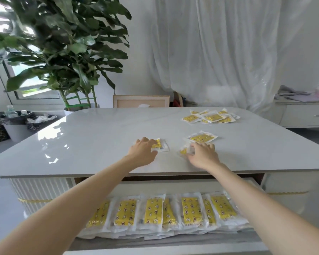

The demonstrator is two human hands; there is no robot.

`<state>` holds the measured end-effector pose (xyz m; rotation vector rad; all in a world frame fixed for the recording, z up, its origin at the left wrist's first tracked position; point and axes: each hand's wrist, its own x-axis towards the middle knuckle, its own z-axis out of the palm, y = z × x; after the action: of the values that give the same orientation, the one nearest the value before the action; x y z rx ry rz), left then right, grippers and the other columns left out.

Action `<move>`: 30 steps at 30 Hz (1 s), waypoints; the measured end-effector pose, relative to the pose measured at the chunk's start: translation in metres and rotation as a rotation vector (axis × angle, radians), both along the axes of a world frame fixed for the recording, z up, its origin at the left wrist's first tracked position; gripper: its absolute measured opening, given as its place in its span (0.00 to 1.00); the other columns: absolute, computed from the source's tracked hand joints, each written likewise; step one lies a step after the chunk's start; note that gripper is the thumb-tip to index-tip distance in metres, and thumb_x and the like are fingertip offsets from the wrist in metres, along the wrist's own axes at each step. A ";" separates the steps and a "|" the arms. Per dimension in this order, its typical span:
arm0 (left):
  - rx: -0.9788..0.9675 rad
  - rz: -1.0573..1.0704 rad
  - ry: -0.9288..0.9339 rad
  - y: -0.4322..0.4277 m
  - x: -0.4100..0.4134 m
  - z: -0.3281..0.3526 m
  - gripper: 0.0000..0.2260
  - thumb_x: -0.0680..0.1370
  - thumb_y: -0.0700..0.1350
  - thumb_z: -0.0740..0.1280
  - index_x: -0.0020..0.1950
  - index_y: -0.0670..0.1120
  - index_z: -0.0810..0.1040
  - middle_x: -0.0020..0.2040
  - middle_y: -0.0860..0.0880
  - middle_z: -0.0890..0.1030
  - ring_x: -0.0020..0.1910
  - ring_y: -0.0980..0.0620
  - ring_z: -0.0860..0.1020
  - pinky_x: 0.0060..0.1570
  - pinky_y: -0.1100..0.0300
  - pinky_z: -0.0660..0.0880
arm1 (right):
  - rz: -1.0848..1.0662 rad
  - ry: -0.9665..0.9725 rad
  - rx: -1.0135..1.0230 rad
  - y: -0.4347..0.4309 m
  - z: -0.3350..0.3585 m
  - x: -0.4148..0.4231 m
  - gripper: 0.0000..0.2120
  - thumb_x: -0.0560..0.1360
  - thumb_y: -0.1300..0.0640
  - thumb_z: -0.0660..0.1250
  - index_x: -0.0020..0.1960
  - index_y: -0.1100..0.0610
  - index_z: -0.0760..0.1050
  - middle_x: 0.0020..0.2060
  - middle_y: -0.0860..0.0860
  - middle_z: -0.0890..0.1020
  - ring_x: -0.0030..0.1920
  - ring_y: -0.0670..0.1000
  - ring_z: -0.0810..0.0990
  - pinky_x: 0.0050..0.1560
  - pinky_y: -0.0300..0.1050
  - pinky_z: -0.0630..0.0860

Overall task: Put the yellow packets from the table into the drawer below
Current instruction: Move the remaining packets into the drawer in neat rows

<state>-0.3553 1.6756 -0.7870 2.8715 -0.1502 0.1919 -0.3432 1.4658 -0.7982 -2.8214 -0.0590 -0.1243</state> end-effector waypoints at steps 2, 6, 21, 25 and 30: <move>0.023 0.047 0.005 -0.011 0.017 -0.001 0.20 0.81 0.49 0.57 0.73 0.51 0.64 0.72 0.47 0.64 0.70 0.43 0.62 0.64 0.50 0.65 | -0.006 0.044 0.030 -0.010 -0.009 0.003 0.21 0.79 0.44 0.54 0.70 0.49 0.66 0.73 0.52 0.64 0.71 0.60 0.59 0.68 0.54 0.64; -0.001 0.174 0.101 -0.020 0.044 -0.007 0.20 0.81 0.49 0.53 0.74 0.54 0.61 0.74 0.48 0.62 0.71 0.41 0.59 0.65 0.47 0.62 | 0.024 -0.003 0.126 -0.014 -0.016 0.006 0.20 0.79 0.41 0.52 0.65 0.47 0.71 0.68 0.49 0.69 0.67 0.58 0.66 0.67 0.54 0.64; -0.019 0.258 0.211 -0.016 0.044 -0.016 0.35 0.71 0.69 0.62 0.72 0.51 0.64 0.67 0.44 0.61 0.66 0.42 0.60 0.60 0.50 0.65 | -0.283 0.131 0.510 -0.007 0.007 0.033 0.19 0.58 0.54 0.80 0.46 0.45 0.78 0.61 0.50 0.71 0.61 0.58 0.72 0.53 0.45 0.73; -0.032 0.286 0.246 -0.010 0.040 -0.015 0.38 0.70 0.70 0.62 0.72 0.50 0.63 0.68 0.41 0.62 0.64 0.39 0.63 0.60 0.51 0.67 | -0.313 0.166 0.561 -0.010 0.008 0.031 0.25 0.57 0.54 0.82 0.51 0.45 0.77 0.60 0.52 0.67 0.61 0.59 0.72 0.60 0.48 0.74; -0.084 0.281 0.254 -0.003 0.041 -0.018 0.41 0.66 0.73 0.64 0.72 0.50 0.65 0.66 0.46 0.72 0.66 0.43 0.67 0.62 0.53 0.66 | -0.321 0.129 0.528 -0.008 0.008 0.029 0.26 0.57 0.52 0.83 0.50 0.43 0.75 0.61 0.52 0.68 0.62 0.59 0.71 0.60 0.49 0.72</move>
<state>-0.3146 1.6726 -0.8051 2.7900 0.3027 -0.1126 -0.3143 1.4577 -0.7907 -2.2834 0.3982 -0.0231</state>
